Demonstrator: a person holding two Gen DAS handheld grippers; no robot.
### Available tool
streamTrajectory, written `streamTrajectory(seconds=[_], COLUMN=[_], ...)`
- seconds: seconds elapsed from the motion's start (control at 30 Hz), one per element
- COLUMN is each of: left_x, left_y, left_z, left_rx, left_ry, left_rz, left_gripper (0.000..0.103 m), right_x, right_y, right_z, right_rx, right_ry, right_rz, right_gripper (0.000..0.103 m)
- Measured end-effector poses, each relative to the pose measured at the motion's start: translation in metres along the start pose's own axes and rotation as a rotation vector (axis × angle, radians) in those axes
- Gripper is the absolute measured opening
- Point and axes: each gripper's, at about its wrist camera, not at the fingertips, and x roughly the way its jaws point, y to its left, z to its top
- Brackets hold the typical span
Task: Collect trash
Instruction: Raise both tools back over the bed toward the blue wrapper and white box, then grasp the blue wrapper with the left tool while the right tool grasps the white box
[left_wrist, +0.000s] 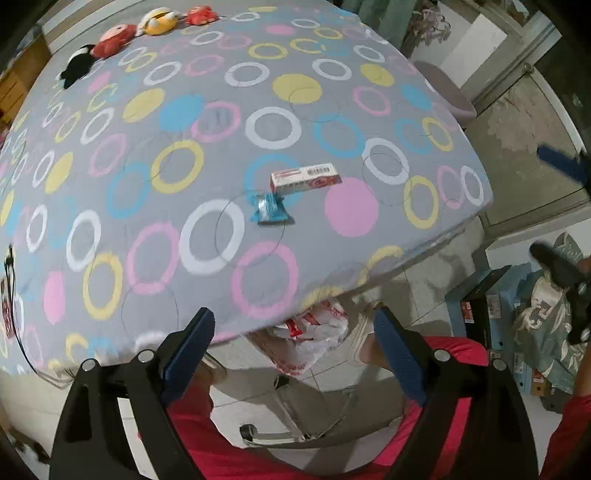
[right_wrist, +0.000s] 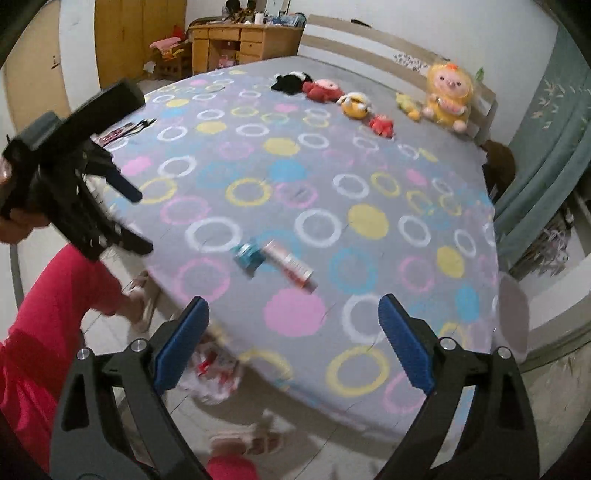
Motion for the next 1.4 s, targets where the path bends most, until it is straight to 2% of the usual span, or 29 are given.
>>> streamTrajectory(seconds=[0.17, 0.3, 0.5, 0.8, 1.1, 1.13, 1.17, 1.33, 1.4], left_x=[0.023, 0.046, 0.089, 0.142, 0.174, 0.177, 0.181, 0.195, 0.2], left_y=[0.004, 0.008, 0.018, 0.039, 0.047, 0.048, 0.049, 0.051, 0.051], left_z=[0.035, 0.054, 0.072, 0.088, 0.099, 0.099, 0.099, 0.099, 0.1], left_rx=[0.002, -0.006, -0.021, -0.061, -0.062, -0.062, -0.065, -0.077, -0.079], left_ry=[0.037, 0.065, 0.115, 0.18, 0.197, 0.197, 0.202, 0.215, 0.22], left_rz=[0.013, -0.004, 0.008, -0.005, -0.007, -0.002, -0.002, -0.005, -0.01], left_gripper=[0.086, 0.086, 0.086, 0.086, 0.086, 0.086, 0.086, 0.086, 0.086], right_x=[0.029, 0.061, 0.113, 0.194, 0.263, 0.272, 0.279, 0.307, 0.313], right_y=[-0.024, -0.037, -0.05, -0.041, -0.024, -0.023, -0.021, -0.014, -0.013], right_z=[0.026, 0.04, 0.052, 0.037, 0.026, 0.024, 0.022, 0.009, 0.006], right_rx=[-0.071, -0.112, -0.135, -0.235, -0.31, -0.315, -0.319, -0.335, -0.335], right_ry=[0.02, 0.051, 0.086, 0.212, 0.3, 0.311, 0.322, 0.376, 0.377], right_rz=[0.026, 0.136, 0.204, 0.194, 0.263, 0.27, 0.277, 0.285, 0.288], right_gripper=[0.091, 0.091, 0.091, 0.091, 0.09, 0.087, 0.079, 0.077, 0.071])
